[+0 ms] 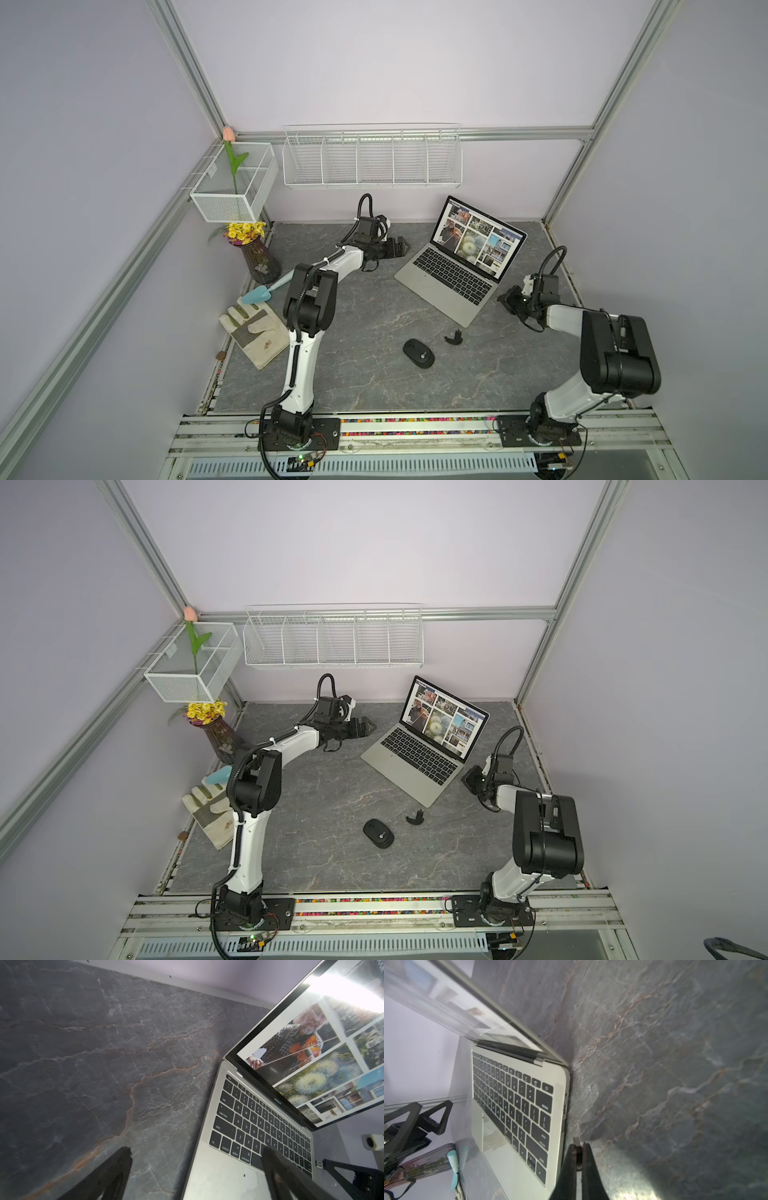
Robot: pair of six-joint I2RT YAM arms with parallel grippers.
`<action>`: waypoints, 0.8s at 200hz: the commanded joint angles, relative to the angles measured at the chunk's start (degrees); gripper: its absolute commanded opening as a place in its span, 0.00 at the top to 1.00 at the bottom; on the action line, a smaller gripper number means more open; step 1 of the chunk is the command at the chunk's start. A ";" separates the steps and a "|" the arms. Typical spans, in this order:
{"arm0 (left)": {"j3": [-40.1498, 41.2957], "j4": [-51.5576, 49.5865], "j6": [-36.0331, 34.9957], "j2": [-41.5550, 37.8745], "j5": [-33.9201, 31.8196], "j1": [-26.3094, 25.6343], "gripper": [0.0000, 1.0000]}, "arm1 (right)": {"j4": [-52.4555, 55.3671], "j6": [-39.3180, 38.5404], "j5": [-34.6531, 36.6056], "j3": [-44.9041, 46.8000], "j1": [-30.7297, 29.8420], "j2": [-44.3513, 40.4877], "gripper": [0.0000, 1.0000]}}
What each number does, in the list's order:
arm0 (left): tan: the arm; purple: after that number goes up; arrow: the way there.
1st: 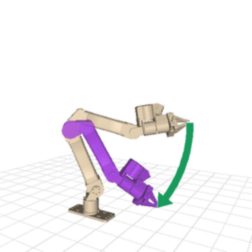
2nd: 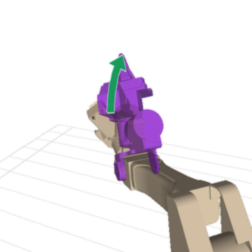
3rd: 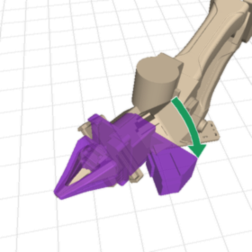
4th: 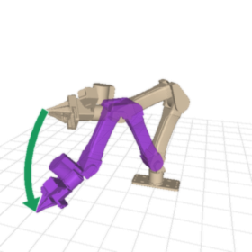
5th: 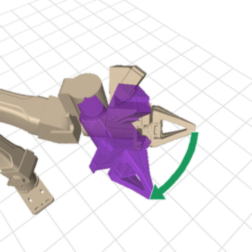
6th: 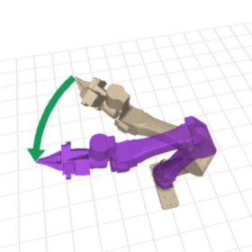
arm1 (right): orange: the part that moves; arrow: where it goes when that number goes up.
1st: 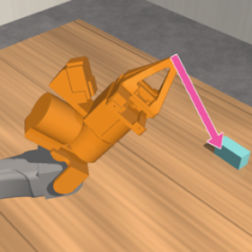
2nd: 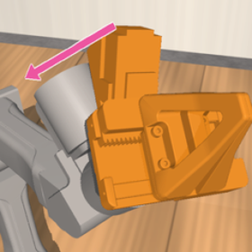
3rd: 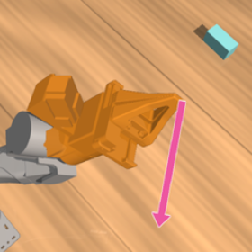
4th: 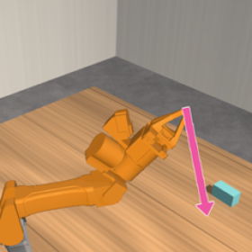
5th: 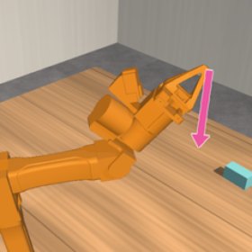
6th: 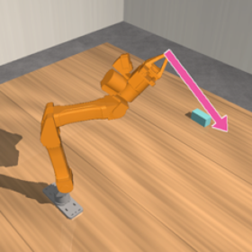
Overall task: Insert the wireless mouse receiver into the laptop
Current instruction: Move the laptop to the center of the board, then place the USB plug at the center of the board.
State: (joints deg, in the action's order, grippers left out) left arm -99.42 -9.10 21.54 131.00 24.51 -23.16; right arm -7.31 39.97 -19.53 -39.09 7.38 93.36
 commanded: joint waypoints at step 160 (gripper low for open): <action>4.60 2.97 5.72 -0.61 4.01 -0.55 0.01 | 12.76 -3.43 0.80 -5.22 0.53 5.06 0.87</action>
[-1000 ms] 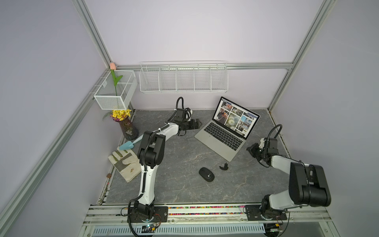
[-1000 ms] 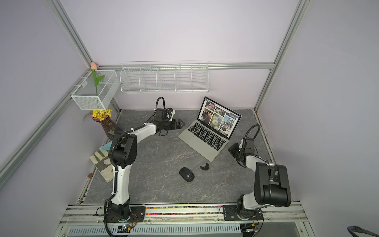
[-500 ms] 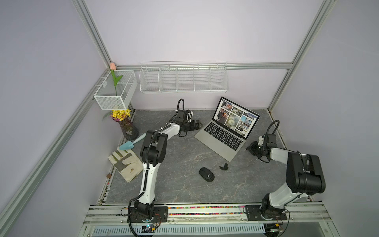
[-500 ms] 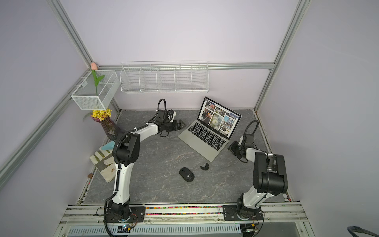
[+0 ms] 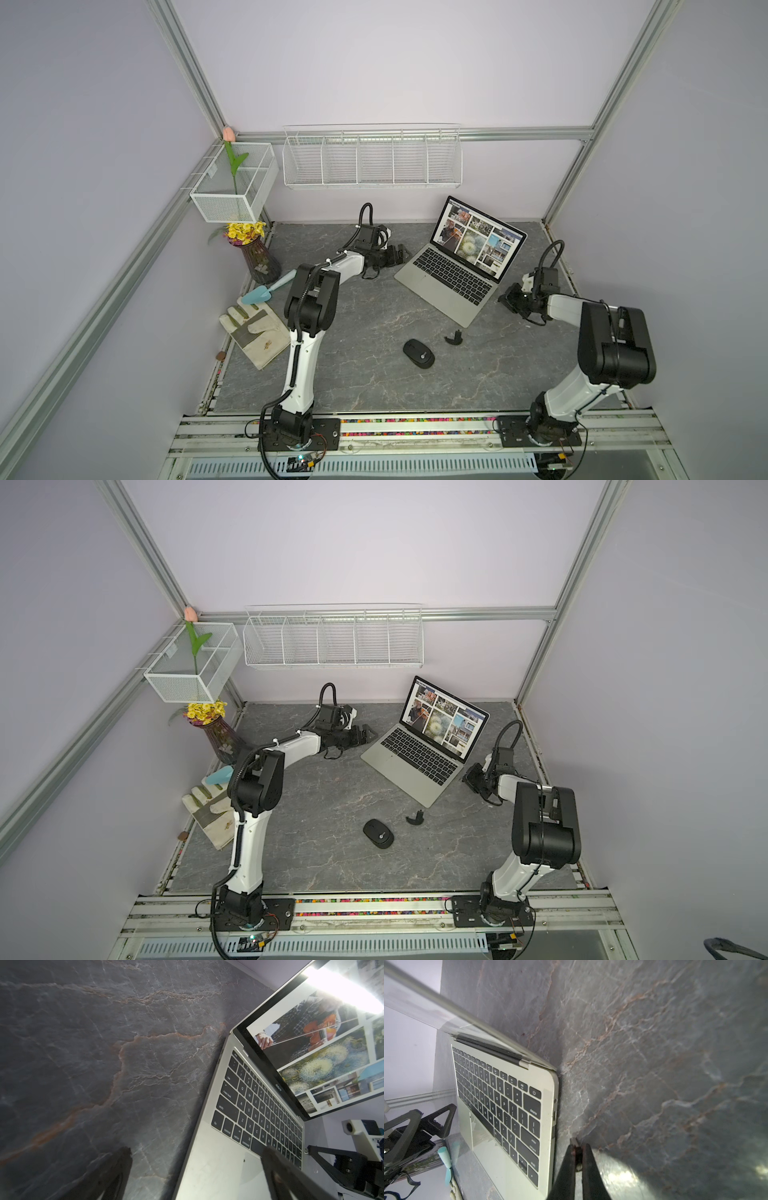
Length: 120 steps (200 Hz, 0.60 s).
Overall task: Insert the wireless mouse receiver into the laptop
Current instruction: Place the USB plug at the center of the board.
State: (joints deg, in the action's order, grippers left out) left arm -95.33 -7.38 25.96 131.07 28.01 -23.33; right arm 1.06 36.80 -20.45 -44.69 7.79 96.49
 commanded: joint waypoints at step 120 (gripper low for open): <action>2.59 3.38 1.51 -2.71 -0.44 -0.35 0.01 | 35.11 -49.65 14.05 -19.09 -7.21 -2.60 0.21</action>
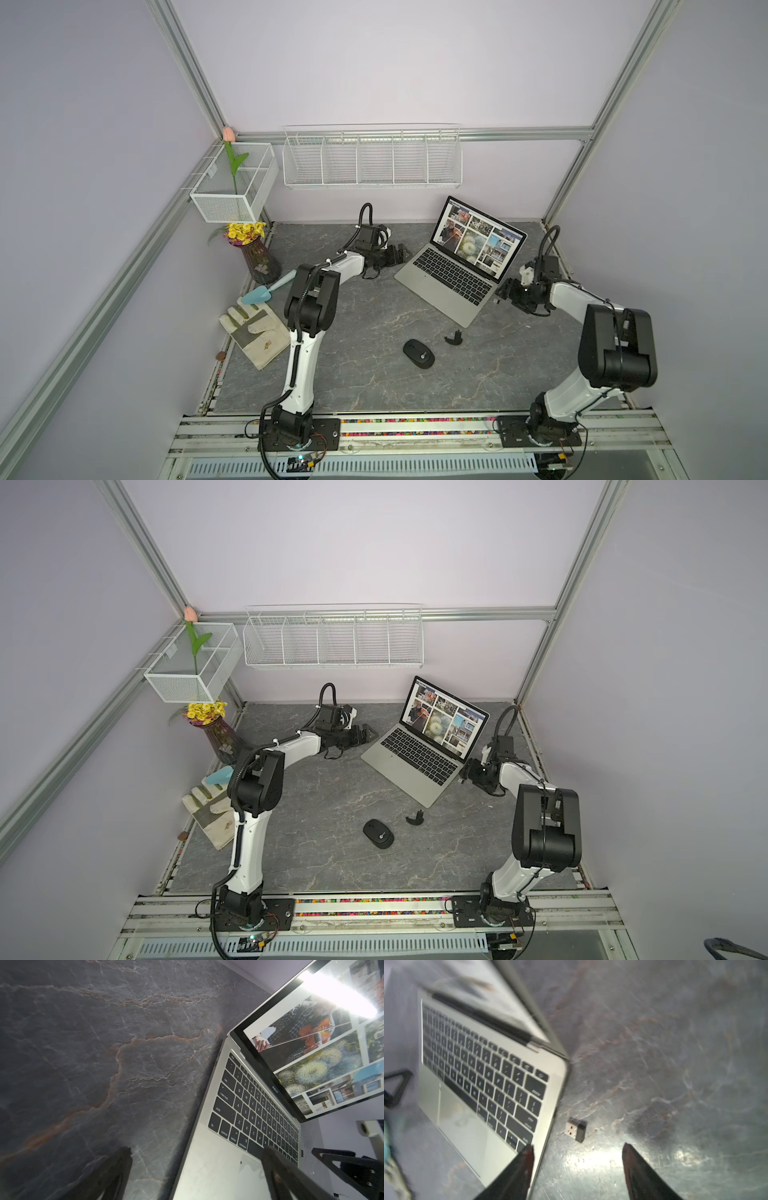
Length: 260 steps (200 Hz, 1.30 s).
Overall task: Insert the wireless mouse receiver into the laptop
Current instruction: Place the USB plug at the center of the board, then pick up the USB plug at the center of the board.
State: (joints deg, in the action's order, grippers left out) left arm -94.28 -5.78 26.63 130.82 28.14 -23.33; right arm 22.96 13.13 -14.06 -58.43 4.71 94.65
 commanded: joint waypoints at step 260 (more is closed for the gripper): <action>7.44 6.33 3.49 -4.89 -2.35 -0.47 0.01 | 22.04 -69.63 15.90 -17.88 -8.14 20.02 0.57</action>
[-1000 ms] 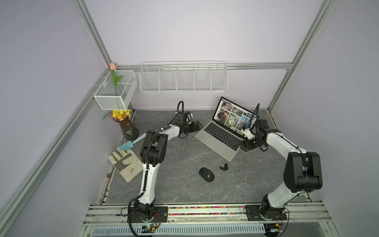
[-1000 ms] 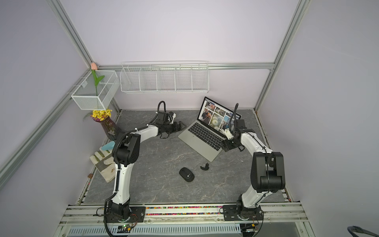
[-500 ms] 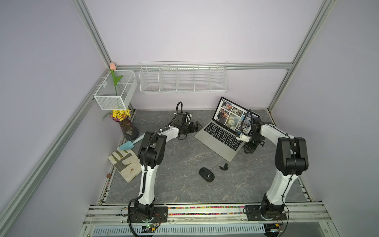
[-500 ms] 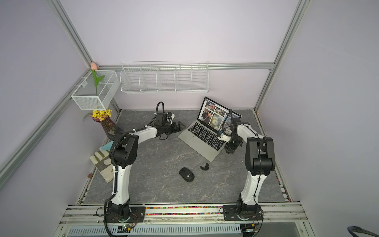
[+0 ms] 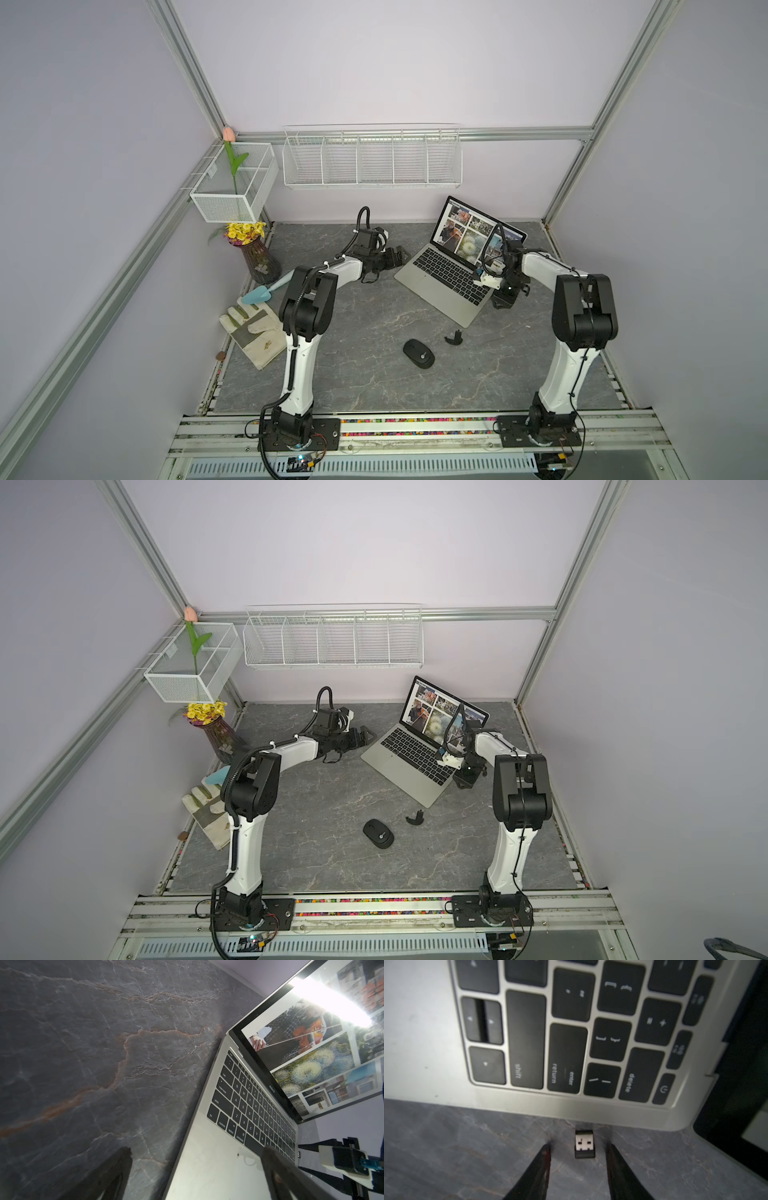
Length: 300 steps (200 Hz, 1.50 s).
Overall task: Insert the wireless mouse receiver into the laptop
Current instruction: Pick up the USB plug at the center of the board, then insert the USB plug into the USB port.
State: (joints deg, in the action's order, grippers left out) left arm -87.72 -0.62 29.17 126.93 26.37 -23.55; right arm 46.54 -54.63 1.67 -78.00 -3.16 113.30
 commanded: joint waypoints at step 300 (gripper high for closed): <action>-0.95 0.52 3.09 1.27 -0.18 -0.56 0.01 | -5.56 0.22 -4.57 4.83 1.31 -3.97 0.88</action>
State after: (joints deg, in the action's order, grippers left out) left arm -86.89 0.12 31.33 126.96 26.63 -23.79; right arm 41.89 -54.85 -1.34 -73.80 -1.32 107.72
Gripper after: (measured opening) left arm 0.993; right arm 0.145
